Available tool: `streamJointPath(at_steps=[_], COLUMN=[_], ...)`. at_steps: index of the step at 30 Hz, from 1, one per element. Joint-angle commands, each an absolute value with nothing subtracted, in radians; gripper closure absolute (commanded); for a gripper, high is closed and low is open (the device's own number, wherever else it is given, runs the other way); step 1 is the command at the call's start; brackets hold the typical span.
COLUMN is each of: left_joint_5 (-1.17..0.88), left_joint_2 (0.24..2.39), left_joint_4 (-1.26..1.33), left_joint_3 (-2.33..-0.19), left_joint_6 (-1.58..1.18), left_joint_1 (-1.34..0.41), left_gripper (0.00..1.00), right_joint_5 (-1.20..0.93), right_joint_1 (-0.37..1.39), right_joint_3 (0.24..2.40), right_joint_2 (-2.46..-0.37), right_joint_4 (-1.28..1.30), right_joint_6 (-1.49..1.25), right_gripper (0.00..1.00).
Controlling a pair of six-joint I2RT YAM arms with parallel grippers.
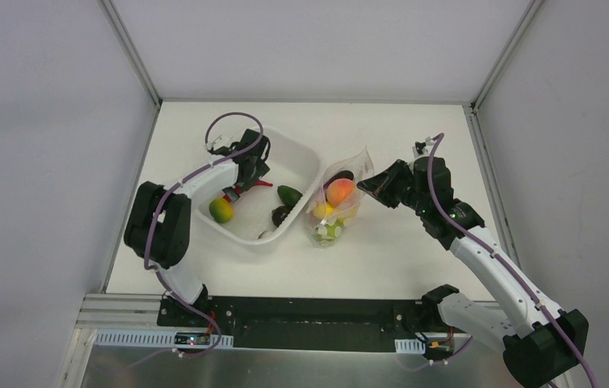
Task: Place the food in the zip-top bag and seal the zipper
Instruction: Pick up the fake vegetable from the bin.
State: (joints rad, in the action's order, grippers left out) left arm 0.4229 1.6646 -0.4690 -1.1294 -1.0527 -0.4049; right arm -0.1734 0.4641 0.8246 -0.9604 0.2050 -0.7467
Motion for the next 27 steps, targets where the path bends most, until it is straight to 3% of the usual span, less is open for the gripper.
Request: streamJointPath(at_steps=[1,20,27], left_joint_5=[0.575,0.533,0.512], left_joint_2=[1.755,1.941,1.991], left_joint_4=[-0.604,-0.868,-0.869], left_joint_3=[-1.31,-1.48,-1.487], left_joint_6=[-1.353,-1.574,-1.554], left_joint_1=[-0.409,-0.409,-0.408], left_gripper=[0.08,0.17,0.34], right_joint_5=[-0.175,-0.175,-0.17], right_joint_1=[0.459,0.459,0.458], right_joint_3=[0.852,0.851,0.847], right_joint_2=[-0.958,-0.964,-0.953], right_joint_4=[0.164,0.159,0.161], right_joint_6=[-0.73,-0.721,-0.721], right_gripper=[1.0,1.0,1.0])
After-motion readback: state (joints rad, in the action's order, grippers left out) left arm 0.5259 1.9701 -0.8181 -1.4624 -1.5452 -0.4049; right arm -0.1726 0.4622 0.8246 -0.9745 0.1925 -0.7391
